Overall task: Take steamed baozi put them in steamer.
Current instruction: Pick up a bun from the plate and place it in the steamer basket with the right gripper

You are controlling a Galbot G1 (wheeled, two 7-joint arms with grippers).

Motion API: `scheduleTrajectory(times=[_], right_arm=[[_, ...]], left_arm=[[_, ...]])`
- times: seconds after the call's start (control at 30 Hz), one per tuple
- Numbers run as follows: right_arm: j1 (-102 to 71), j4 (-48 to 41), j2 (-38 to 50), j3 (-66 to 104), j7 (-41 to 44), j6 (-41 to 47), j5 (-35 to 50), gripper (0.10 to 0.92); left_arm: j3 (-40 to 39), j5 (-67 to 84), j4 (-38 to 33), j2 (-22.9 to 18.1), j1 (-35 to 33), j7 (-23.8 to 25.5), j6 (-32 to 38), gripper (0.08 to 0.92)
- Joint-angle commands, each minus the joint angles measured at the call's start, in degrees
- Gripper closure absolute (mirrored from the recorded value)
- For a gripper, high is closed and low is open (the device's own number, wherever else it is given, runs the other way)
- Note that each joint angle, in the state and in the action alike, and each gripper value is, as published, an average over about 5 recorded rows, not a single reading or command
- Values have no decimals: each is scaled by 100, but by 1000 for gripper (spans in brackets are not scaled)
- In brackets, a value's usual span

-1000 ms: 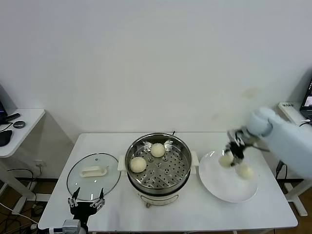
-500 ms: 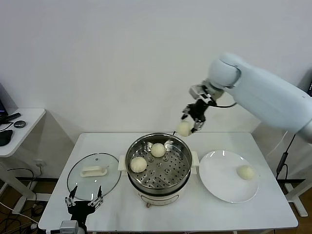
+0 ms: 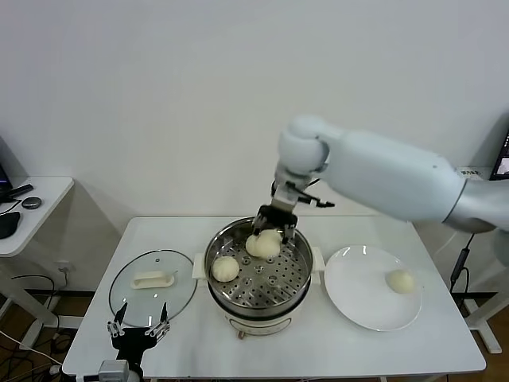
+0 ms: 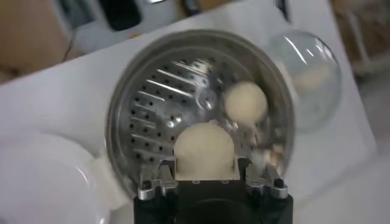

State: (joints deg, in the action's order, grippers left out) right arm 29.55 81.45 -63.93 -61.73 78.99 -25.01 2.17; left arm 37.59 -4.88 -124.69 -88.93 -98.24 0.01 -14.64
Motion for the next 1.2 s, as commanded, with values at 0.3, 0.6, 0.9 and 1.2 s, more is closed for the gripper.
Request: scheduleTrajectory(times=[0.3, 0.6, 0.9, 1.2], right_arm=[[-711, 509, -415, -440, -160, -1172, -965, 440], [-793, 557, -447, -463, -212, -1053, -1152, 440], [-857, 331, -644, -358, -229, -999, -1284, 441], [-844, 311, -671, -288, -272, -732, -1265, 436]], left_arm=[[-8, 49, 14, 2, 43, 18, -19, 177], [-18, 54, 49, -20, 66, 15, -18, 177], [-15, 59, 13, -26, 35, 8, -14, 177], [-12, 65, 16, -25, 22, 3, -12, 177]])
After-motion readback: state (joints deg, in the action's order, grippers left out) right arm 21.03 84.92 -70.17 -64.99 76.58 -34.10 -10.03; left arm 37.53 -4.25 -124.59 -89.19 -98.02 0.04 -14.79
